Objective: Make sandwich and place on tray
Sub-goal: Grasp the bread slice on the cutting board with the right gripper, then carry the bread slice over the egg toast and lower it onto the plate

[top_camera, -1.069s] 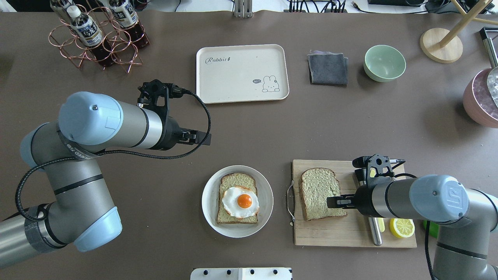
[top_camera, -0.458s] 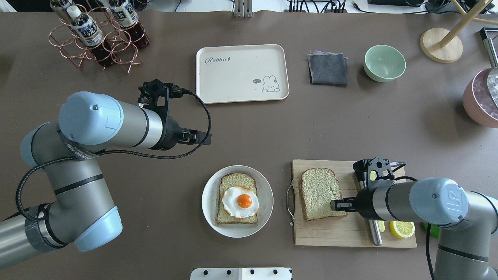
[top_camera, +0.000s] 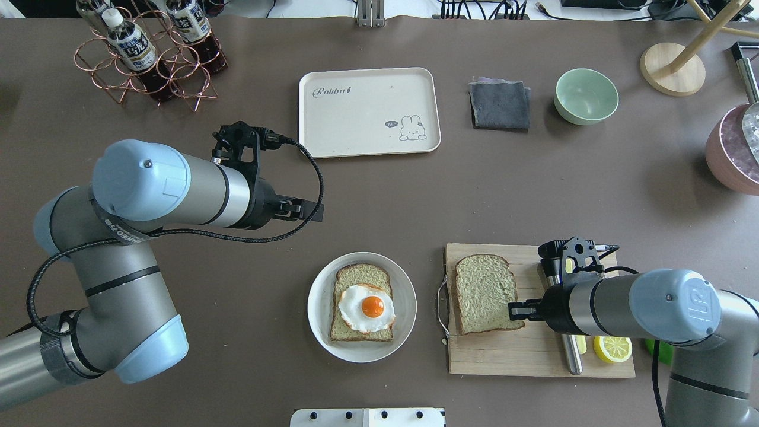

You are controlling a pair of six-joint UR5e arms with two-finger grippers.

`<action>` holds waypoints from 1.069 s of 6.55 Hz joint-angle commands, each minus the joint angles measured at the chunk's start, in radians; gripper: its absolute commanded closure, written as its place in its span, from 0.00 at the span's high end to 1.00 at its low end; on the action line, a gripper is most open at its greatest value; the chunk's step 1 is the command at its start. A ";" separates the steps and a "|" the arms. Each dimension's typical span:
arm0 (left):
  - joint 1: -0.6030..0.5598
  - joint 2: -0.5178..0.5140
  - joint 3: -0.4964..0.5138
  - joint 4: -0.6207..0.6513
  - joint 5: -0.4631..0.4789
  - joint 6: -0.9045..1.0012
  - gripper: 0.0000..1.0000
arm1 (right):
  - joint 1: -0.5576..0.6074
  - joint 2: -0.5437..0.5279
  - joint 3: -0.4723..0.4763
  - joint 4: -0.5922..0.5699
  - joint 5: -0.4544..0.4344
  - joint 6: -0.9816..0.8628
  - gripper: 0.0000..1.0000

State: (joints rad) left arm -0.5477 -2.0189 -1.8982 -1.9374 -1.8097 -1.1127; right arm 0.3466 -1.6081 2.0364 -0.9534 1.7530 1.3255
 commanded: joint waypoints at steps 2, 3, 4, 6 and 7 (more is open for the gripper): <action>0.000 0.000 0.002 0.000 -0.002 0.002 0.98 | 0.107 0.016 0.079 -0.007 0.118 0.004 0.00; 0.000 0.000 0.001 0.000 -0.005 0.004 0.98 | 0.106 0.061 0.076 -0.011 0.111 0.030 0.00; -0.001 0.009 0.002 0.000 -0.010 0.007 0.98 | 0.103 0.138 0.073 -0.084 0.103 0.052 0.00; -0.004 0.025 0.011 0.002 -0.010 0.043 0.99 | 0.004 0.336 0.067 -0.304 -0.004 0.101 0.00; -0.005 0.035 0.011 0.002 -0.010 0.045 0.99 | -0.071 0.364 0.042 -0.309 -0.095 0.103 0.00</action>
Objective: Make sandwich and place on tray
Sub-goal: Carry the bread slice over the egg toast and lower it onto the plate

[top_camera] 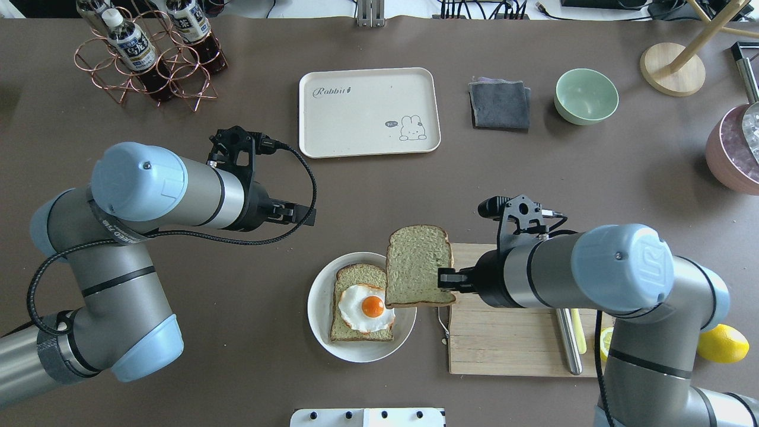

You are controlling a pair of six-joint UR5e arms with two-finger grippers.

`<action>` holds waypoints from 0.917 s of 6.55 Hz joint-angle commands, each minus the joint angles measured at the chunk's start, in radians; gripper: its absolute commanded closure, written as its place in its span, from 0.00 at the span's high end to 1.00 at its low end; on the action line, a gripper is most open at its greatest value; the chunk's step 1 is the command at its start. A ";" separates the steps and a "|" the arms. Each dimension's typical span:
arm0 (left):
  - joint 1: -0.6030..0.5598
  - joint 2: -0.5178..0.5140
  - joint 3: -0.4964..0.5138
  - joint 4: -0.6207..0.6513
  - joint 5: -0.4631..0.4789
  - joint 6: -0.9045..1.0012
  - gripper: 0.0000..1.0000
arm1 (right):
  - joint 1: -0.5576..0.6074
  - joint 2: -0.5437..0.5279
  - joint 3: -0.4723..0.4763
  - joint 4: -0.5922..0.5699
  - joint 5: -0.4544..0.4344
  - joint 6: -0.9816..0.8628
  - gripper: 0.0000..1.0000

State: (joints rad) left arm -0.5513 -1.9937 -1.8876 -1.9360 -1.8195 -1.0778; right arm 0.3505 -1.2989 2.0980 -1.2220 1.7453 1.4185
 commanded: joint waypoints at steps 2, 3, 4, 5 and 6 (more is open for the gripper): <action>-0.001 0.019 -0.001 -0.004 -0.001 0.009 0.99 | -0.120 0.130 -0.111 -0.042 -0.138 0.013 0.00; 0.001 0.019 -0.001 -0.004 -0.001 0.009 0.99 | -0.139 0.132 -0.128 -0.037 -0.165 0.013 0.00; 0.001 0.019 0.001 -0.004 -0.001 0.007 0.99 | -0.151 0.151 -0.148 -0.036 -0.179 0.013 0.00; 0.001 0.019 0.001 -0.004 -0.001 0.007 0.99 | -0.160 0.168 -0.165 -0.036 -0.188 0.013 0.00; 0.001 0.019 0.001 -0.004 0.000 0.007 0.99 | -0.168 0.174 -0.168 -0.036 -0.193 0.013 0.00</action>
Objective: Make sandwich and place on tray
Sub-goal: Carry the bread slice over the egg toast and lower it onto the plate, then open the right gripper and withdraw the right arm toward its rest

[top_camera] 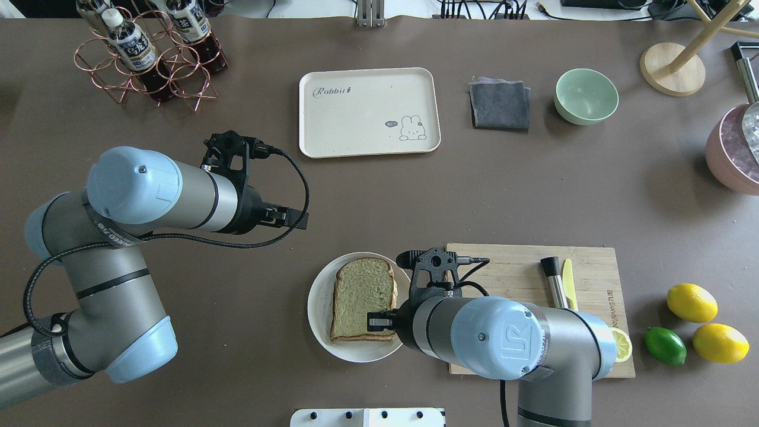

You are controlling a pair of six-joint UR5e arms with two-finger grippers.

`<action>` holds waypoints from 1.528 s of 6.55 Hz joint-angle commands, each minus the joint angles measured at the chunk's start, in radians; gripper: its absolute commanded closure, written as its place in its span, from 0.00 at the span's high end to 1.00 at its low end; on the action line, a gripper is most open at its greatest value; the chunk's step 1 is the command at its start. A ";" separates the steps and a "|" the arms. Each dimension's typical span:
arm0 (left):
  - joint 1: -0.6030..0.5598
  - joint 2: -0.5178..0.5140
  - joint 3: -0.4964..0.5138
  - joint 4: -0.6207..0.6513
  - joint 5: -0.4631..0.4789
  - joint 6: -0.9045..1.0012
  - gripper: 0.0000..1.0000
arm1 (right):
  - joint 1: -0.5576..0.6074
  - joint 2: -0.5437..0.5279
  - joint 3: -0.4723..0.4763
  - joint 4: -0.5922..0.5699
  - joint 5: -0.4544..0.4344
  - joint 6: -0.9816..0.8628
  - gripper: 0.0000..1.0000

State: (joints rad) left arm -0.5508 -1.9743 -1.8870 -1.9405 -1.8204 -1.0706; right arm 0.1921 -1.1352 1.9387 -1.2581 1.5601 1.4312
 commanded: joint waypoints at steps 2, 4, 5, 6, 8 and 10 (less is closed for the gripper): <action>0.003 0.000 0.000 0.000 0.003 0.000 0.99 | -0.017 0.009 -0.015 0.002 -0.015 0.000 0.00; 0.003 0.000 0.000 0.000 0.004 0.000 0.99 | -0.026 0.008 -0.024 0.003 -0.031 -0.003 0.00; 0.003 0.000 0.002 0.000 0.004 0.000 0.99 | -0.026 0.006 -0.024 0.006 -0.031 -0.008 0.62; 0.003 0.000 0.008 -0.002 0.004 -0.002 0.99 | -0.029 0.006 -0.026 0.006 -0.070 -0.002 1.00; 0.006 -0.002 0.008 -0.005 0.006 -0.008 0.99 | 0.045 -0.033 -0.012 0.000 -0.060 -0.005 1.00; 0.023 0.002 0.006 -0.005 0.007 -0.014 0.99 | 0.279 -0.112 -0.001 -0.009 0.175 -0.061 1.00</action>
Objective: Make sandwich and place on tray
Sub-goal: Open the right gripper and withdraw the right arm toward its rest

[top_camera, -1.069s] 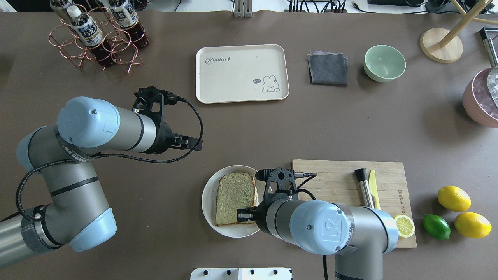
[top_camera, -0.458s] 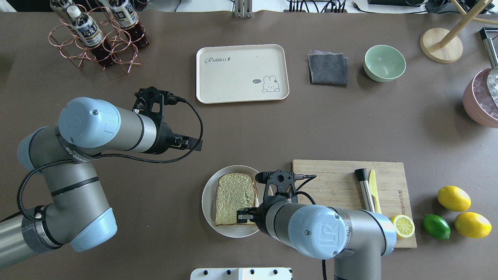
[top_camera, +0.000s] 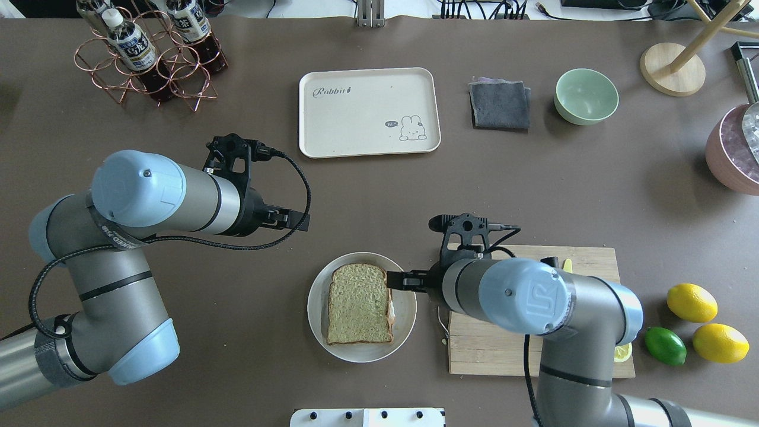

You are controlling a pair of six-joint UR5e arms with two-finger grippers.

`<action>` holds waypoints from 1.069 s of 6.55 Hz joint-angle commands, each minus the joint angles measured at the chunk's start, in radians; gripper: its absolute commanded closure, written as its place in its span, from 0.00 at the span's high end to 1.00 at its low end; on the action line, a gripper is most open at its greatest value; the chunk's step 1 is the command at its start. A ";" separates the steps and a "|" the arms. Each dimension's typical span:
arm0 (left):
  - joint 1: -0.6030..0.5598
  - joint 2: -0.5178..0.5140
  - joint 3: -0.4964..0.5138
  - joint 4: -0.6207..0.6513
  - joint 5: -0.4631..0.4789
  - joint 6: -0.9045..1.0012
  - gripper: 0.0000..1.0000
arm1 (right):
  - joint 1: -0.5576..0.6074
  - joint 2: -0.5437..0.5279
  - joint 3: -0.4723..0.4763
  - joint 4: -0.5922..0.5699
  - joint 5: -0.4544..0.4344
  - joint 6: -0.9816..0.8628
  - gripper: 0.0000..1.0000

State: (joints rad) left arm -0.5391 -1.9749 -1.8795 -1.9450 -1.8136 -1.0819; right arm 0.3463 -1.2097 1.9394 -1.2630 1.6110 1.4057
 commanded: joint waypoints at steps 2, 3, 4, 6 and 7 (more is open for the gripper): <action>0.063 0.004 -0.001 0.000 0.013 -0.067 0.99 | 0.343 -0.088 0.006 -0.102 0.292 -0.269 1.00; 0.114 0.011 -0.001 0.000 0.064 -0.108 0.98 | 0.461 -0.096 0.006 -0.193 0.373 -0.441 1.00; 0.154 0.014 -0.001 -0.002 0.086 -0.121 0.98 | 0.544 -0.120 0.004 -0.250 0.386 -0.603 1.00; 0.168 0.039 -0.001 -0.005 0.080 -0.159 0.97 | 0.717 -0.149 0.009 -0.419 0.395 -0.912 1.00; 0.169 0.039 0.000 -0.008 0.077 -0.174 0.97 | 0.791 -0.186 0.007 -0.415 0.439 -0.982 1.00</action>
State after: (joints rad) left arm -0.3734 -1.9397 -1.8803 -1.9496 -1.7336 -1.2393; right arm 1.0480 -1.3622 1.9477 -1.6530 2.0167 0.5440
